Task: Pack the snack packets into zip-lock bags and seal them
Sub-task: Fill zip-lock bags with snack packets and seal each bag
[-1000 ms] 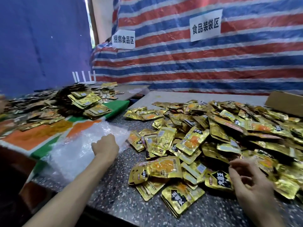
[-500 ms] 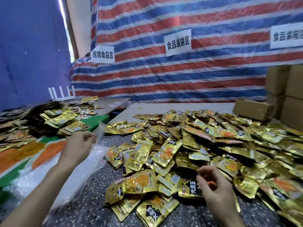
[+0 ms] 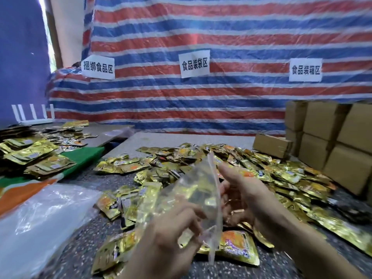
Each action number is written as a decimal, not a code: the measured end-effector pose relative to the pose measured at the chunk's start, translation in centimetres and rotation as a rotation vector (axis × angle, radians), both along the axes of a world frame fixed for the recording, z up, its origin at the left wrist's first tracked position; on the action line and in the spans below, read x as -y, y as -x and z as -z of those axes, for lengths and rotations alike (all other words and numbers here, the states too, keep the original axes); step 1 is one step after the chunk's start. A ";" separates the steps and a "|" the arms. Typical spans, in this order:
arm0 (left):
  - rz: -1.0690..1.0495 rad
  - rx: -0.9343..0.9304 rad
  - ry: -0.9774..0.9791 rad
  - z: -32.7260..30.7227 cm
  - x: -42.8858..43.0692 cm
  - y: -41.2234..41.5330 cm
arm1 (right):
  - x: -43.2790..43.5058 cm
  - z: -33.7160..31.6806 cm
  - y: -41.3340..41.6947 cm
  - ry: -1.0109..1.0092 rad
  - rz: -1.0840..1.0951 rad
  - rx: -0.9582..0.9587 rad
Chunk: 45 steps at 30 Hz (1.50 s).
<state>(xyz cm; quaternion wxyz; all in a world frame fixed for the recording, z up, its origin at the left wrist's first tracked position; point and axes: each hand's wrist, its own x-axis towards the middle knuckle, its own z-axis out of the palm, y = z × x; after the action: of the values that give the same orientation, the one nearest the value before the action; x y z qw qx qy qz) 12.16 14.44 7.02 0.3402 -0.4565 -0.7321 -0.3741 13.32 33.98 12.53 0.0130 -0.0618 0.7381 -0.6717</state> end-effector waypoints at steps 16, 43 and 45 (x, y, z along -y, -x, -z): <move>0.310 1.069 0.207 1.0 -0.5 -0.7 | -2.2 1.6 -2.3 -0.102 -0.071 0.220; 0.472 1.202 0.401 -6.7 3.0 0.6 | -6.0 -3.1 -4.1 -0.264 -0.326 -0.007; 0.412 1.186 0.476 -6.3 2.6 1.3 | -6.2 -2.9 -3.6 -0.290 -0.301 -0.037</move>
<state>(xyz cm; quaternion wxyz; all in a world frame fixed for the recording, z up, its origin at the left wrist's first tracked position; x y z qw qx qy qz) 10.90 11.86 13.29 -0.3081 -0.3666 -0.7554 -0.4473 16.93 40.14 15.44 0.1082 -0.1813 0.8097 -0.5476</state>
